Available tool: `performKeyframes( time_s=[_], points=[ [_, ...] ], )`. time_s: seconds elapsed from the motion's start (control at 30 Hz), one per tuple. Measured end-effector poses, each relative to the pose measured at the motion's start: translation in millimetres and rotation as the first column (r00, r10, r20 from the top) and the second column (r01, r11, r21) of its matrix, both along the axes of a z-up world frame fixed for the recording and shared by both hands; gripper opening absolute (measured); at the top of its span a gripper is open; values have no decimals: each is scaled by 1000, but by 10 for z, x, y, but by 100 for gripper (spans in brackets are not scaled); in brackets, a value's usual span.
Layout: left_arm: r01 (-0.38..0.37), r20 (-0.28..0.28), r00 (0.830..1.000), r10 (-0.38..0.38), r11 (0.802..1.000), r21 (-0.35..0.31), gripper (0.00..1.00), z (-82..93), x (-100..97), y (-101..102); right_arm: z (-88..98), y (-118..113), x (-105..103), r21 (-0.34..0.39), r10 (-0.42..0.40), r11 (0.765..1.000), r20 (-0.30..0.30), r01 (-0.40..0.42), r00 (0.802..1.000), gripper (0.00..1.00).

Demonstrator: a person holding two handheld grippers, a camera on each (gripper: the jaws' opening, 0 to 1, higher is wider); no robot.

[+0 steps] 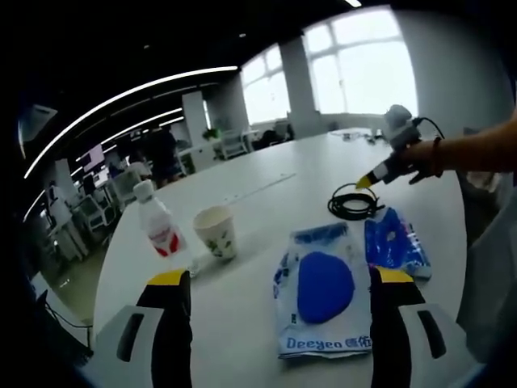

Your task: Arrange the tabletop items into an orderly group along one side of the table until the central work area is clear of visible clutter.

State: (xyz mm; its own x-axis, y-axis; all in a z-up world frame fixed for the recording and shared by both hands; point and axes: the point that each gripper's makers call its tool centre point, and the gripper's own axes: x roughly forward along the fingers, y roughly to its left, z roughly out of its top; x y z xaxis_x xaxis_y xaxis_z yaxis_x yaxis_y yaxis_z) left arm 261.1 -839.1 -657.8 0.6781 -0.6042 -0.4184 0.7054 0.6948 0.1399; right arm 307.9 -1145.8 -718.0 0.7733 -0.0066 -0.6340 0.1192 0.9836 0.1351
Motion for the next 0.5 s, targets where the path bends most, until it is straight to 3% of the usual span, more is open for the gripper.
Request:
performKeyframes(
  time_s=[0.07, 0.27, 0.4, 0.5],
  points=[
    [-10, 6, 1000, 10, 1000, 1, 96, 12, 11, 10, 81, 47, 71, -5, 42, 999, 47, -42, 998, 47],
    [-27, 4, 1000, 27, 1000, -16, 100, 42, 29, 27, 218, 227, 152, 27, 116, 993, 90, -119, 989, 64],
    [-23, 13, 1000, 24, 1000, -19, 100, 63, 11, 19, 249, 374, 160, 47, 170, 983, 96, -175, 981, 77],
    [-20, 7, 1000, 20, 1000, -11, 100, 48, -11, 17, 249, 498, 136, 55, 216, 974, 91, -221, 972, 80]
  ],
)
